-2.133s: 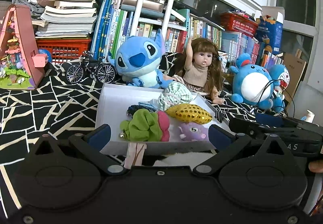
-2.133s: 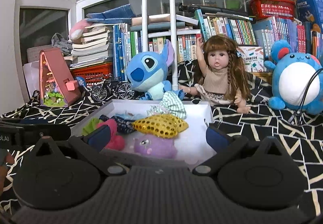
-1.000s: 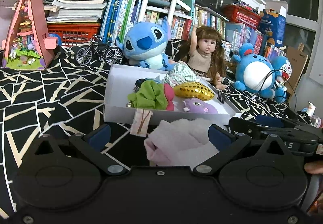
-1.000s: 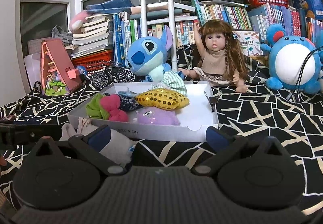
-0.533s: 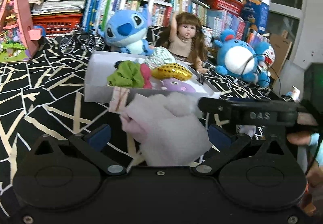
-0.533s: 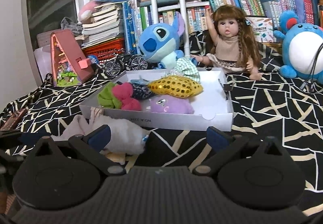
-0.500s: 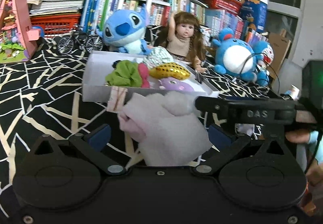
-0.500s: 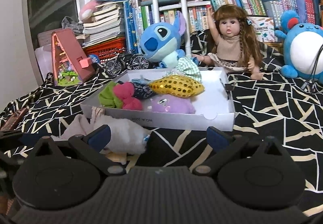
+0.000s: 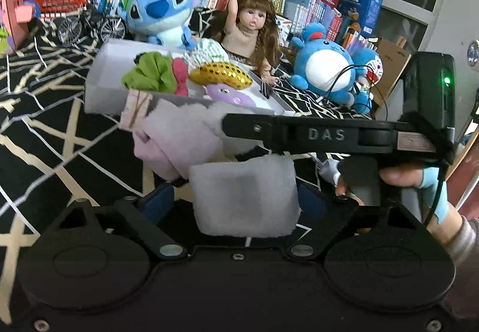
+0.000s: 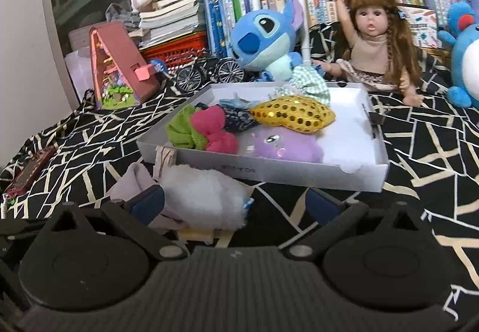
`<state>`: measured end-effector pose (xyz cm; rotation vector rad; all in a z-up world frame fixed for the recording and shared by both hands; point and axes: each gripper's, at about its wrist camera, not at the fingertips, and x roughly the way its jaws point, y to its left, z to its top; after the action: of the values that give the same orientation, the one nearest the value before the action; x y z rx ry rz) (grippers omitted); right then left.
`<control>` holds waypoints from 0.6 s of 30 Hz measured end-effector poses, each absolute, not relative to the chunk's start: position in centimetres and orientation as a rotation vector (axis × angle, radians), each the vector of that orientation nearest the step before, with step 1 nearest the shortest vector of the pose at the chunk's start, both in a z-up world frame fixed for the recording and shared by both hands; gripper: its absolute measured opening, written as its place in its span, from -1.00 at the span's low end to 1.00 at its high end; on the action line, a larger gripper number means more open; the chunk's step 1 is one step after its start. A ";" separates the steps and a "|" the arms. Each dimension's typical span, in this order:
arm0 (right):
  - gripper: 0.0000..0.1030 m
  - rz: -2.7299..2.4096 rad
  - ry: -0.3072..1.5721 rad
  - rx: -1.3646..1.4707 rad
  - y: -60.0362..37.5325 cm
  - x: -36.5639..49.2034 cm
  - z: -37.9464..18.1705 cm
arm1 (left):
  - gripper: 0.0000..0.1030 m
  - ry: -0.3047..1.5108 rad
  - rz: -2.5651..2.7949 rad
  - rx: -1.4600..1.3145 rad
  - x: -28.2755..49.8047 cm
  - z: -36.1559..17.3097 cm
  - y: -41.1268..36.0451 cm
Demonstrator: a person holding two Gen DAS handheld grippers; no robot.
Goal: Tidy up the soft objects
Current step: 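Grasp the white fluffy plush with the right tool while the left grasps the white foam block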
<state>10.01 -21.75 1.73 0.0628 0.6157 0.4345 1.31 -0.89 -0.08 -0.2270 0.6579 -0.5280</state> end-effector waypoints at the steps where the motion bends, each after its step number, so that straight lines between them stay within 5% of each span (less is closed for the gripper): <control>1: 1.00 0.442 0.621 0.056 -21.6 10.2 1.7 | 0.65 0.662 -0.530 -0.230 1.4 -0.2 -1.0; 10: 1.00 0.474 0.663 0.051 -20.4 11.8 2.0 | 0.11 0.689 -0.559 -0.239 1.6 -0.7 -1.3; 18: 0.82 0.481 0.719 0.110 -20.2 12.8 1.4 | 0.11 0.667 -0.559 -0.210 1.1 -0.4 -1.3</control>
<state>12.83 -20.17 1.40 0.1105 0.7187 0.4808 1.10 -1.34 -0.44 -0.2100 0.6670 -0.5586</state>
